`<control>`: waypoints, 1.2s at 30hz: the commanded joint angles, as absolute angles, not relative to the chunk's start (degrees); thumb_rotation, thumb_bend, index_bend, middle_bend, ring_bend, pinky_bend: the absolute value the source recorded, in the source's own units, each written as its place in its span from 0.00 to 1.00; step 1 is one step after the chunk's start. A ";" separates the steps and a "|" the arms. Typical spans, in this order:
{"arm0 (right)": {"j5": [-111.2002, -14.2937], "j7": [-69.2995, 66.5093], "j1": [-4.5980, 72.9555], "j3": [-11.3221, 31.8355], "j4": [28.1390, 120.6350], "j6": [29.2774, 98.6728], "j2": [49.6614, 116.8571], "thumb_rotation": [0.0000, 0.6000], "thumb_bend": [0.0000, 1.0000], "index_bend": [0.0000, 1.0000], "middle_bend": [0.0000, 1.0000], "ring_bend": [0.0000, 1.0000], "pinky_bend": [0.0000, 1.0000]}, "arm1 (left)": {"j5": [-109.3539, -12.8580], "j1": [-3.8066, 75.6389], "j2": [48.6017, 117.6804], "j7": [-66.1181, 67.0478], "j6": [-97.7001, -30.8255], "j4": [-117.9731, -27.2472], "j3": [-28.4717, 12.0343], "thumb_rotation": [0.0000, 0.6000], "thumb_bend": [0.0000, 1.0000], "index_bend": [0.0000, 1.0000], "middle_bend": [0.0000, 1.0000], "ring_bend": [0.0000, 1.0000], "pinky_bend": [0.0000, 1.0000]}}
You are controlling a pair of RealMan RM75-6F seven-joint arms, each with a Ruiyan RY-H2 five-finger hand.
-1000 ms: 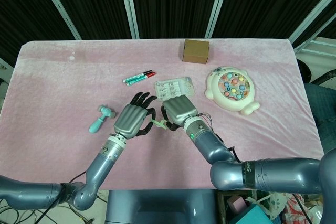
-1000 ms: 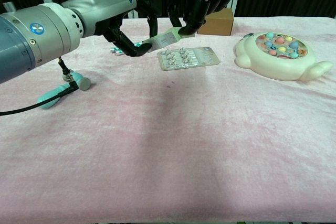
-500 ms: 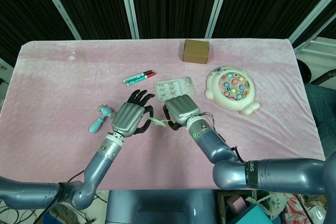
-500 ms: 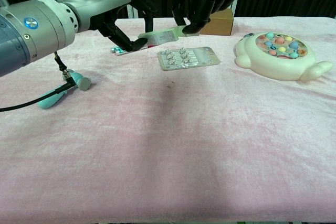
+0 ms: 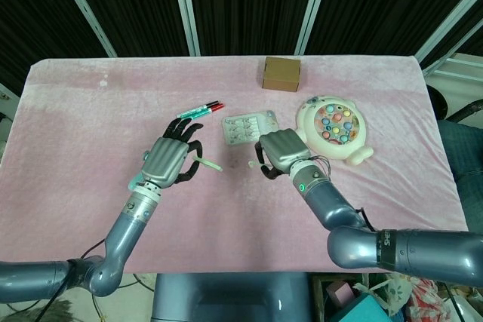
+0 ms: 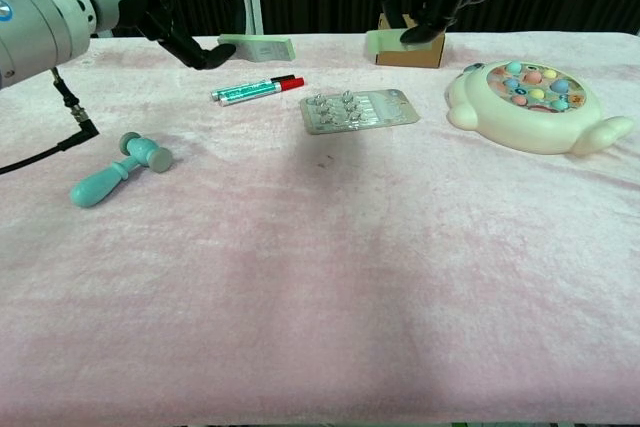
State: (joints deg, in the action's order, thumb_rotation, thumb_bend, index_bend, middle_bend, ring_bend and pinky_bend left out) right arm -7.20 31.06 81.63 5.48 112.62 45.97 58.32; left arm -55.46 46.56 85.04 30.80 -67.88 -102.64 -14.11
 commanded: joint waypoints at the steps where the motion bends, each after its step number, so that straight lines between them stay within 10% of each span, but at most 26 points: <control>1: -8.51 30.08 80.14 4.71 112.69 45.14 56.77 1.00 0.58 0.83 0.77 0.94 0.93 | -55.64 45.98 83.65 30.12 -67.81 -102.53 -14.08 1.00 0.46 0.59 0.13 0.00 0.00; 15: -15.85 25.05 73.30 2.91 112.05 42.65 54.56 1.00 0.58 0.83 0.77 0.94 0.93 | -57.54 43.99 78.57 26.97 -64.60 -101.45 -11.49 1.00 0.46 0.58 0.13 0.00 0.00; 36: -27.31 23.58 62.30 -1.85 100.17 56.09 78.97 1.00 0.58 0.83 0.77 0.95 0.93 | -64.73 43.32 91.13 17.61 -57.08 -77.35 -4.70 1.00 0.46 0.56 0.12 0.00 0.00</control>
State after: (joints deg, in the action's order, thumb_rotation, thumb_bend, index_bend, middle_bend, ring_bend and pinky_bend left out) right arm -25.86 23.43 63.73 -1.31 102.02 54.11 76.74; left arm -62.29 43.66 88.28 20.23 -57.27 -81.64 -5.46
